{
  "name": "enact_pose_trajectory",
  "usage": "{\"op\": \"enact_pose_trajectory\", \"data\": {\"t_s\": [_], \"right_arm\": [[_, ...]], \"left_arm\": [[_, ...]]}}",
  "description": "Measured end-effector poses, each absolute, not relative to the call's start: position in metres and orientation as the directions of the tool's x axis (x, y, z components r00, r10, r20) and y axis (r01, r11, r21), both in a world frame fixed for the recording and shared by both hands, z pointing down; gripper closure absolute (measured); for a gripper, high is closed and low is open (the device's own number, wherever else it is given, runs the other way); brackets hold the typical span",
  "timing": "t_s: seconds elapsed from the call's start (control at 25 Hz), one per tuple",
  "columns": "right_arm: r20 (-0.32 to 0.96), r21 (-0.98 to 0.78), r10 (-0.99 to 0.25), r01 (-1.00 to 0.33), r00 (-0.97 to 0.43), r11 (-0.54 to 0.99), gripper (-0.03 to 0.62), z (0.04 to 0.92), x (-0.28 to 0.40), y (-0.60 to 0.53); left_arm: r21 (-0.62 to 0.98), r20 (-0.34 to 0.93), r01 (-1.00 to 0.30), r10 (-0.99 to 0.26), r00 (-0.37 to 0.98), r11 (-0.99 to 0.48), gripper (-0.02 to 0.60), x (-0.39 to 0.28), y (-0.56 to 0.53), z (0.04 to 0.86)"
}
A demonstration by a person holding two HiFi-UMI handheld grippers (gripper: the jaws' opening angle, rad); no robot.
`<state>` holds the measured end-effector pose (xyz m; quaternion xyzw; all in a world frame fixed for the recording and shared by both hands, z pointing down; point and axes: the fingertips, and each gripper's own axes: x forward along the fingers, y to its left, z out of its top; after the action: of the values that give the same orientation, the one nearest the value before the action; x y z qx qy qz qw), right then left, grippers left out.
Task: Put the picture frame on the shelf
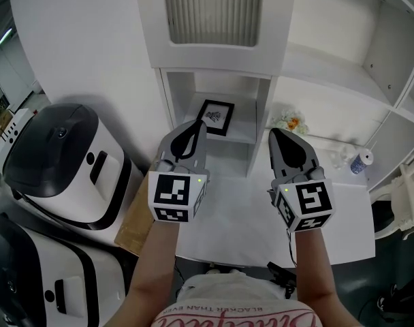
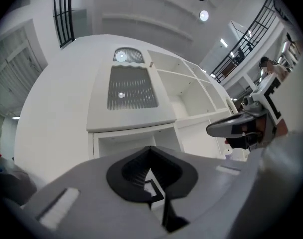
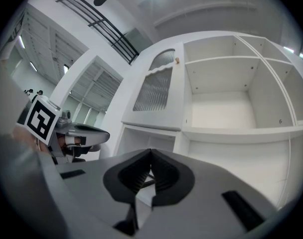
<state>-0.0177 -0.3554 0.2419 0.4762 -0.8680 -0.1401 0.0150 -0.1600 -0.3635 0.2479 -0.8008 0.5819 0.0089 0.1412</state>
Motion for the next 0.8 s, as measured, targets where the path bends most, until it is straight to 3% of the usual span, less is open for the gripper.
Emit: {"op": "enact_pose_trajectory", "data": {"t_s": [0.4,0.8], "right_arm": [[-0.198,0.265,-0.847,-0.859,-0.494,0.439,0.586,0.212,-0.004,-0.343],[-0.209,0.281,-0.842,-0.855,-0.497,0.435,0.586,0.207,-0.004,-0.332]], "left_arm": [[-0.218,-0.277,-0.949,-0.918,0.285,-0.228,0.572,-0.183,-0.343,0.212],[-0.216,-0.309,-0.948,-0.904,0.294,-0.234,0.572,-0.185,-0.331,0.205]]}}
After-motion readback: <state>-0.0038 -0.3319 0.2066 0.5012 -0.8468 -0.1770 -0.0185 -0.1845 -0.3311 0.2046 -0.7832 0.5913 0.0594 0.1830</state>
